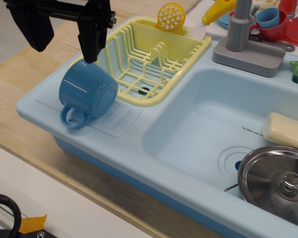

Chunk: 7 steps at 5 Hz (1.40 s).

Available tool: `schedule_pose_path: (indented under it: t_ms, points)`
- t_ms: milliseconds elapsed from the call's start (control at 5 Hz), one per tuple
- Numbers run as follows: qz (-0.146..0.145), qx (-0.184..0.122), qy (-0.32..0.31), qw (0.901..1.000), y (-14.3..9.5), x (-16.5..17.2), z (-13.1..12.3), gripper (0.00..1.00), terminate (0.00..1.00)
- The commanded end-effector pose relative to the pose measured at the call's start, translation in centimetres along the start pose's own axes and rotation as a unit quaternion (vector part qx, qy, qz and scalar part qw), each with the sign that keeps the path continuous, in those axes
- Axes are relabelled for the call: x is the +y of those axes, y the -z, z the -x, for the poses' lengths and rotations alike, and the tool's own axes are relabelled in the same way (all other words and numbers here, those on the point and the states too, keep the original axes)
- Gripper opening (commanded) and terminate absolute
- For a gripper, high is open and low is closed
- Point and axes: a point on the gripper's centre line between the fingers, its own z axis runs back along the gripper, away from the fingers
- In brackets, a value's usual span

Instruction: Flip cup upright

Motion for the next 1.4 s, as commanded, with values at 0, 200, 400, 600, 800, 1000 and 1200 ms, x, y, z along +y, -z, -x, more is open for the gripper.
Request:
schedule_pose_path:
  t_ms: [0,200,400,600,800,1000,1200]
  points:
    - [0.000,0.000,0.000,1.0000,0.0,0.0,0.0,1.00,0.00]
    - [0.027,0.006,-0.019,0.9994,-0.4,0.4,-0.3,1.00,0.00]
    - [0.060,0.017,-0.038,0.9973,-0.4,0.7,-0.5,1.00,0.00]
    - [0.096,0.039,-0.066,0.9924,0.2,0.9,-0.3,1.00,0.00]
    - [0.121,0.058,-0.090,0.9869,1.1,0.8,-0.1,1.00,0.00]
    - [0.140,0.072,-0.102,0.9822,1.8,0.5,0.1,1.00,0.00]
    - [0.156,0.082,-0.108,0.9784,2.8,0.1,0.3,1.00,0.00]
